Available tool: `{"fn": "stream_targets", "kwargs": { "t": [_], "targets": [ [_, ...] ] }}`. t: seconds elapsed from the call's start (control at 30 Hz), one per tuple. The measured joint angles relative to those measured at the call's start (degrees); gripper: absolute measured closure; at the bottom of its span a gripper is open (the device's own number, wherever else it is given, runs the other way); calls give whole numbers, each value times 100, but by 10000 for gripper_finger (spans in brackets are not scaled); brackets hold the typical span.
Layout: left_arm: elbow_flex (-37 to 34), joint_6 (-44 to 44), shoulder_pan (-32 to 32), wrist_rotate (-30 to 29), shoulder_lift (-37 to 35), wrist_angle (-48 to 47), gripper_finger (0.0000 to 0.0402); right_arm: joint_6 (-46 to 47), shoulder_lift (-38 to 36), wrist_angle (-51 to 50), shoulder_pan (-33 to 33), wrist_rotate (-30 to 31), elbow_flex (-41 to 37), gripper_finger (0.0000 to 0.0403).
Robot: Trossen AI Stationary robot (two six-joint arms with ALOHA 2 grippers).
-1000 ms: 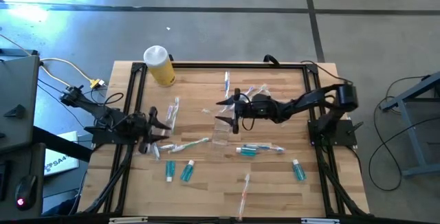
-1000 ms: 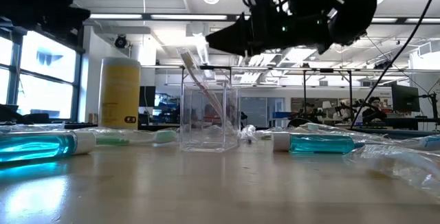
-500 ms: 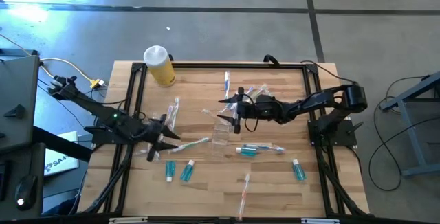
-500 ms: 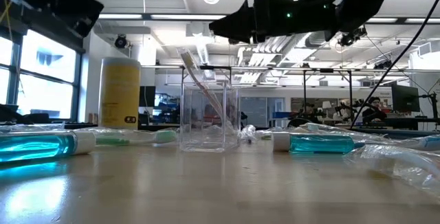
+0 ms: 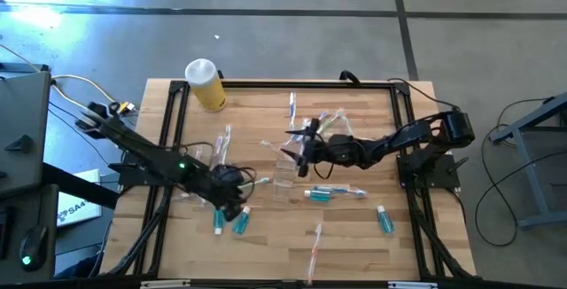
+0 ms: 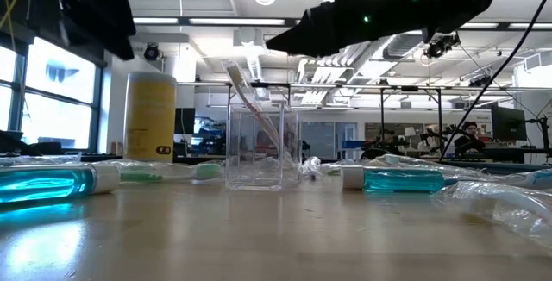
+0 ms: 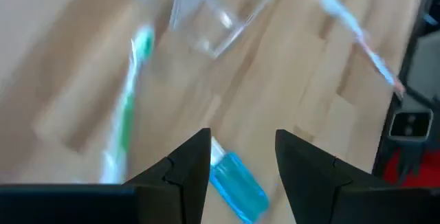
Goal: Pick & Place toothbrushing station
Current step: Put the blue mouthwash into the transparent organizer
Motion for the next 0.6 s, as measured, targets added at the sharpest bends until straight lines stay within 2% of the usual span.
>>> {"fn": "stream_targets", "kwargs": {
  "t": [0.2, 0.37, 0.6],
  "targets": [
    [698, -1425, -2, 607, 715, -145, 243, -473, 0, 19, 254, 597, 0, 144],
    [864, -1951, -2, 552, 976, -281, 243, -642, 0, 17, 489, 875, 0, 144],
    [855, -2941, -2, 585, 1517, -940, 243, -1230, 0, 19, 905, 1283, 0, 145]
  ]
}}
